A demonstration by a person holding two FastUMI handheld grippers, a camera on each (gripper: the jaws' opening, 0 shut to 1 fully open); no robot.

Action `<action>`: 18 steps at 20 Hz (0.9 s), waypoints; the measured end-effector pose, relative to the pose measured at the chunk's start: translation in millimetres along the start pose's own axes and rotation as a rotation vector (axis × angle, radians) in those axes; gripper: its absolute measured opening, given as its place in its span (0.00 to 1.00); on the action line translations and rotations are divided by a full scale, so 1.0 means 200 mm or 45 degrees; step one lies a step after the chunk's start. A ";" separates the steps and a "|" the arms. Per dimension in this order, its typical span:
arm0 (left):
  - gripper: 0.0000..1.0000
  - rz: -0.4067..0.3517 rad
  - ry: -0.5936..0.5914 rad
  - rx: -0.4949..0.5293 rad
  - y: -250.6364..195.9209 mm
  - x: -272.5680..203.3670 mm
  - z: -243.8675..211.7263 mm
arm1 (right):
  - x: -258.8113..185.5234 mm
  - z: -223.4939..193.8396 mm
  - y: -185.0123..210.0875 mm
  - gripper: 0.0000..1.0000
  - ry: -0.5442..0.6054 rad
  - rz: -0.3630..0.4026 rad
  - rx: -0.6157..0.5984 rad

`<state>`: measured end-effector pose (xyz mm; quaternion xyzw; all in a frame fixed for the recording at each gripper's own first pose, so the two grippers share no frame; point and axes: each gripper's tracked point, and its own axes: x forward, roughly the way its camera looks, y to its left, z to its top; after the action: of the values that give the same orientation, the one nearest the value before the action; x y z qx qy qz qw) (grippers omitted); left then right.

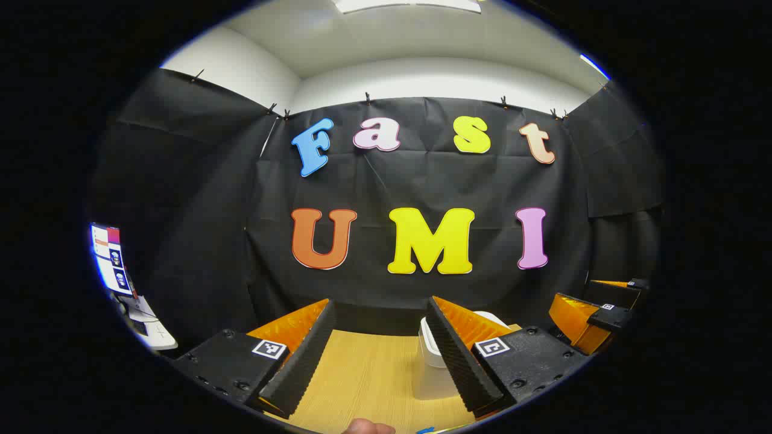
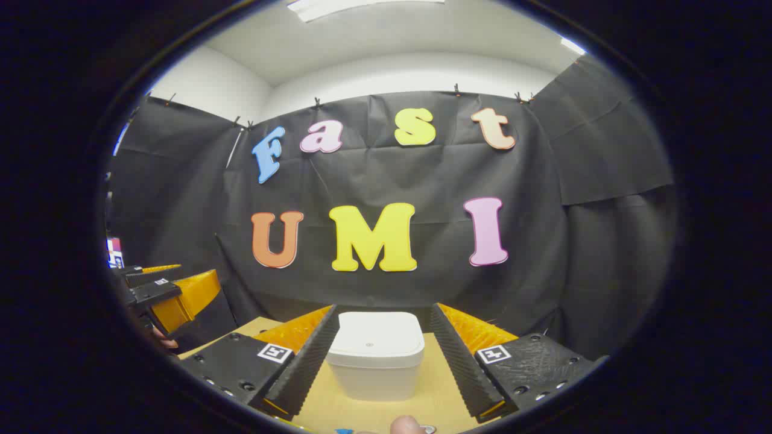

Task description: Press the lid of the desktop garbage bin to open it, pick up the crumpled paper on the desktop and throw it into the bin, then pick up the pop can on the desktop and drop it into the bin, and finally close the garbage bin lid.

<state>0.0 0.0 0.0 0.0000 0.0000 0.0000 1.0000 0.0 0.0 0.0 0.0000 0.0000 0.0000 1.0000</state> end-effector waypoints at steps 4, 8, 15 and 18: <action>0.97 -0.015 0.011 -0.015 -0.01 0.04 -0.03 | 0.02 -0.03 -0.03 0.97 0.008 -0.027 0.005; 0.97 -0.021 0.012 -0.003 -0.01 0.05 -0.04 | 0.04 -0.03 -0.01 0.95 0.010 -0.023 0.000; 0.97 0.010 0.012 0.013 0.06 0.07 -0.06 | 0.04 -0.07 0.07 0.95 0.038 0.019 -0.006; 0.97 0.006 0.019 0.000 0.05 0.07 -0.06 | 0.03 -0.05 0.07 0.95 0.022 0.012 -0.010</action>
<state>13.2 10.7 -12.6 0.0001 0.0073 0.0022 1.0000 6.8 13.2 -10.9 -0.0038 0.0087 0.0046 0.9999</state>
